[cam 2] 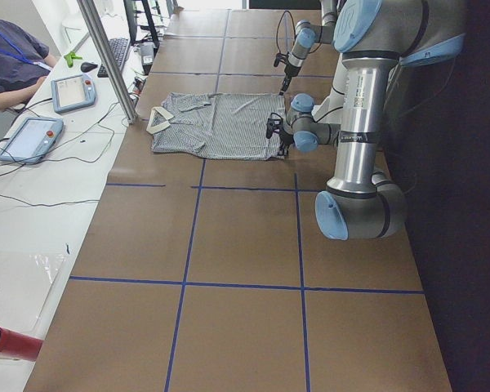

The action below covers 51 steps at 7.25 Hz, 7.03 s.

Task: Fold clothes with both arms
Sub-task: 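Grasp the hem corners with both grippers, then lift the hem with both grippers and fold it toward the collar, then lay the hem down near the collar and open both grippers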

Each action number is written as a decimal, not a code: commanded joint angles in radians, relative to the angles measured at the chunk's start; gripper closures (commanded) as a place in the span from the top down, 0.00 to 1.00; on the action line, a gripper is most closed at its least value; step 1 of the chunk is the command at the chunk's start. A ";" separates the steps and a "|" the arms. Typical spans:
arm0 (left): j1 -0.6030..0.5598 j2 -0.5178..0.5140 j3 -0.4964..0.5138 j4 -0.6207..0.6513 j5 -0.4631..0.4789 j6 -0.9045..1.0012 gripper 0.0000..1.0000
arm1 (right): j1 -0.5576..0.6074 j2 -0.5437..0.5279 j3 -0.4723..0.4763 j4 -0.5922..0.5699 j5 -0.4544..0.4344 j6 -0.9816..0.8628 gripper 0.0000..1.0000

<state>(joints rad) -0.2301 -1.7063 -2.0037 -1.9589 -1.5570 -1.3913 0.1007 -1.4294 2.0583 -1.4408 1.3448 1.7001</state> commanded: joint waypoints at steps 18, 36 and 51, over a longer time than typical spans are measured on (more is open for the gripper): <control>-0.002 0.001 -0.004 0.002 0.034 0.000 0.00 | 0.024 0.049 -0.050 -0.015 0.002 -0.063 0.40; -0.312 -0.369 -0.338 0.732 -0.243 0.312 0.00 | 0.318 0.273 0.330 -0.590 0.215 -0.134 0.00; -0.531 -0.564 0.714 -0.064 -0.232 0.488 0.00 | 0.600 0.518 -0.711 0.126 0.261 -0.298 0.00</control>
<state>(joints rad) -0.7716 -2.2704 -1.2936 -2.0198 -1.7896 -0.9039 0.7009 -0.9103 1.3525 -1.3166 1.6049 1.4204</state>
